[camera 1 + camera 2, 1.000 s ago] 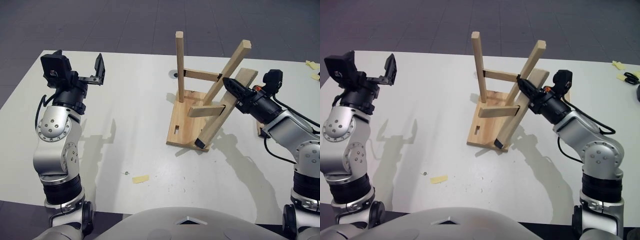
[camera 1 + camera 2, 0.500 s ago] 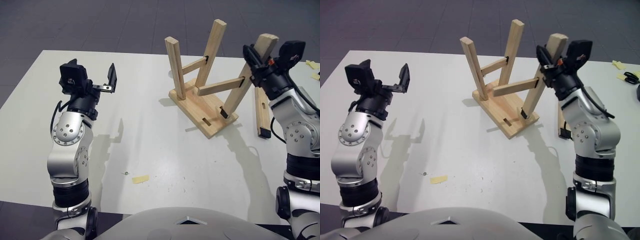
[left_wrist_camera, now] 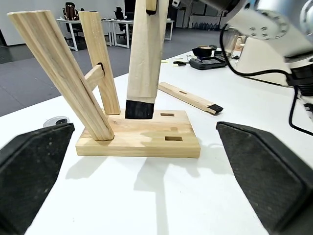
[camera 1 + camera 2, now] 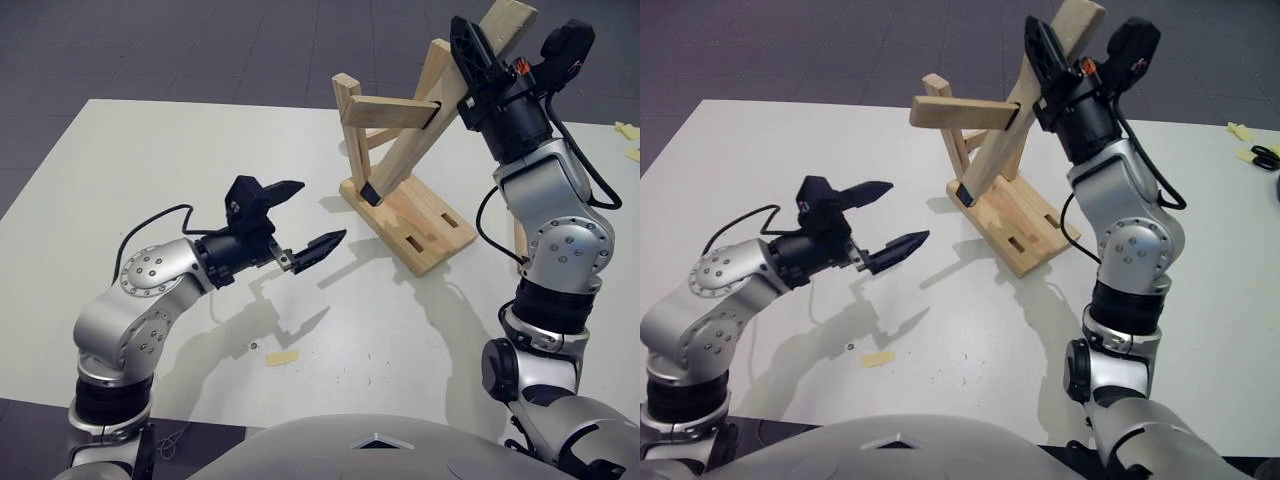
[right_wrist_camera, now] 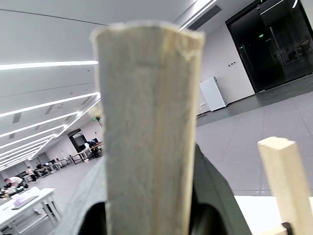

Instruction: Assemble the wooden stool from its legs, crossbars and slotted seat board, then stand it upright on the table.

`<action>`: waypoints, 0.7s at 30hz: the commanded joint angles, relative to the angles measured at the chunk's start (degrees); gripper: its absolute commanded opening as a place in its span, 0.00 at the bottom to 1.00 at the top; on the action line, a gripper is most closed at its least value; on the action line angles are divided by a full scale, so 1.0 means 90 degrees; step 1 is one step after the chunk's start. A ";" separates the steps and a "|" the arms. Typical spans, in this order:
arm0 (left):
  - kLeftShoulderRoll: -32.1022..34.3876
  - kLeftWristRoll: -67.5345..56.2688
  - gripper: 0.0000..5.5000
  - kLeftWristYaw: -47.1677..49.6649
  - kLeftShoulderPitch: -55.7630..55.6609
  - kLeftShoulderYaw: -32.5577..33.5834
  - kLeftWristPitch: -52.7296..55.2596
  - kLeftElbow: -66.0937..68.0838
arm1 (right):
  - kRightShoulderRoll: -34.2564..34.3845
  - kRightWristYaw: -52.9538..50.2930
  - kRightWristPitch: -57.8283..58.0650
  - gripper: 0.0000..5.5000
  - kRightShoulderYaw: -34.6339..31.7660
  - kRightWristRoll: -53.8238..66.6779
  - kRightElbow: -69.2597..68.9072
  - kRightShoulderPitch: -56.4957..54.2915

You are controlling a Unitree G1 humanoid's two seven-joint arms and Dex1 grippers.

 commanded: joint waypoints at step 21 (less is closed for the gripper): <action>-0.0332 0.1832 0.98 0.0343 -0.0731 -0.0715 -0.1262 0.1191 | 0.0306 -0.0536 0.0645 0.18 0.0401 0.0886 -0.1289 0.0807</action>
